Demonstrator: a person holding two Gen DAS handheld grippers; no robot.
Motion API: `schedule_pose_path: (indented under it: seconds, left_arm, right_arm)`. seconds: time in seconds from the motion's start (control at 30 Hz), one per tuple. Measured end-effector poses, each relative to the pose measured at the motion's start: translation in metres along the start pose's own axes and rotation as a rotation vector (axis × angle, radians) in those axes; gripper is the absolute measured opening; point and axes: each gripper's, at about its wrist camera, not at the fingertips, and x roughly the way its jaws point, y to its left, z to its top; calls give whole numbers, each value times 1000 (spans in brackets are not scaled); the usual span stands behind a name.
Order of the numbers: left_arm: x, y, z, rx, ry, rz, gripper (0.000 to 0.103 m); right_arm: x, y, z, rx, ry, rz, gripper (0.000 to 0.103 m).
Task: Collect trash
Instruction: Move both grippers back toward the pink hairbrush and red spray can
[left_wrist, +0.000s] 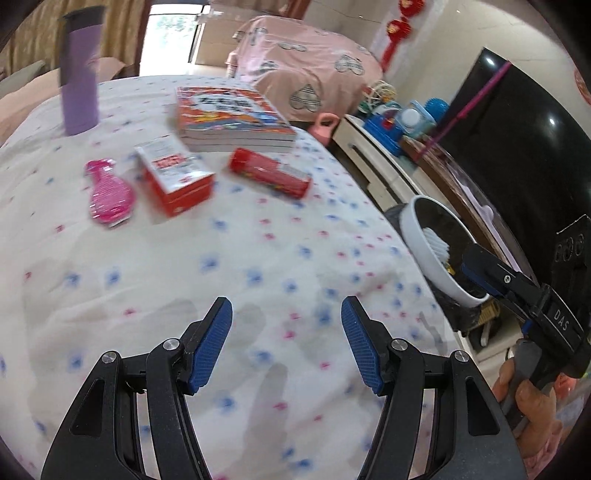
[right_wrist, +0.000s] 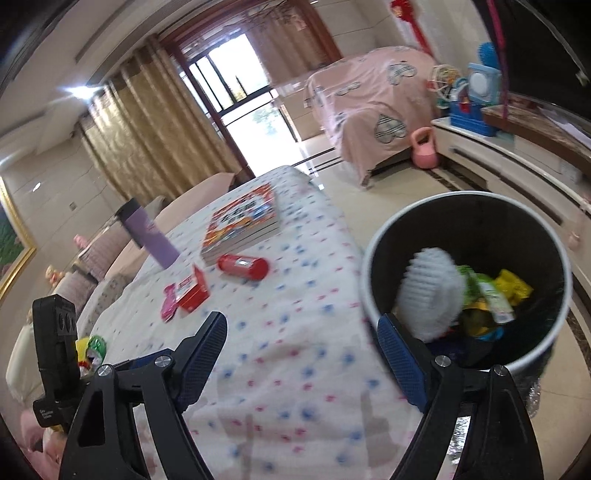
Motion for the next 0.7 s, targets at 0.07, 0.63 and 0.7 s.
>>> schedule_pose_path:
  seconds: [0.07, 0.63, 0.7]
  left_arm:
    - [-2, 9, -1, -14, -1, 11, 63]
    - [-8, 75, 16, -135, -22, 113, 63]
    - [-6, 81, 21, -143, -19, 126, 63]
  right_arm:
    - [7, 9, -2, -23, 14, 8, 85]
    - [73, 58, 3, -160, 116, 65, 85]
    - [80, 58, 5, -168, 125, 64, 85]
